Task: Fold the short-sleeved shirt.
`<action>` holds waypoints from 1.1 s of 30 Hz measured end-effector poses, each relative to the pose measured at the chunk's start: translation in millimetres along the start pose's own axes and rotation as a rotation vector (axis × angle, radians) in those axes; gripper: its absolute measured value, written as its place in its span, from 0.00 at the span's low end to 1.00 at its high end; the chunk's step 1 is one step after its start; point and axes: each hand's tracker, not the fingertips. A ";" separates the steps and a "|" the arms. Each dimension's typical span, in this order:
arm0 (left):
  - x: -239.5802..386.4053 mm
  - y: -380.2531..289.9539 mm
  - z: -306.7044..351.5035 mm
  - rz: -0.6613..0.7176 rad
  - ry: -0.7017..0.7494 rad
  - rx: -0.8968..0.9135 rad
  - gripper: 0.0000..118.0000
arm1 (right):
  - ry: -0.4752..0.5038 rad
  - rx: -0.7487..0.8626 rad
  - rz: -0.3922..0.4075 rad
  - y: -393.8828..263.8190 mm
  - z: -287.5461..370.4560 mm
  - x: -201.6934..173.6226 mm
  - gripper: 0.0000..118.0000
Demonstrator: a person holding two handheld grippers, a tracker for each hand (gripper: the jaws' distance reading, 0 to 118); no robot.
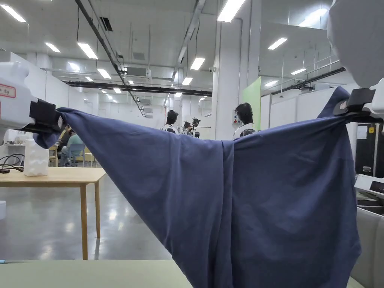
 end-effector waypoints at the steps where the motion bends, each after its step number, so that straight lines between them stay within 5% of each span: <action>1: -1.8 2.5 -7.2 0.005 0.009 -0.006 0.06 | -0.006 -0.005 0.000 -0.7 -8.2 -1.5 0.03; 12: -29.6 53.0 -112.1 0.038 0.126 0.006 0.06 | -0.030 0.003 -0.004 8.1 -119.4 -27.3 0.03; 22: -20.8 69.3 -109.6 -0.026 0.148 0.071 0.06 | -0.031 0.066 0.041 28.9 -138.5 -37.7 0.03; 33: -12.6 -87.5 -102.6 -0.029 0.093 -0.155 0.06 | -0.027 -0.128 0.025 -88.3 -122.0 8.5 0.03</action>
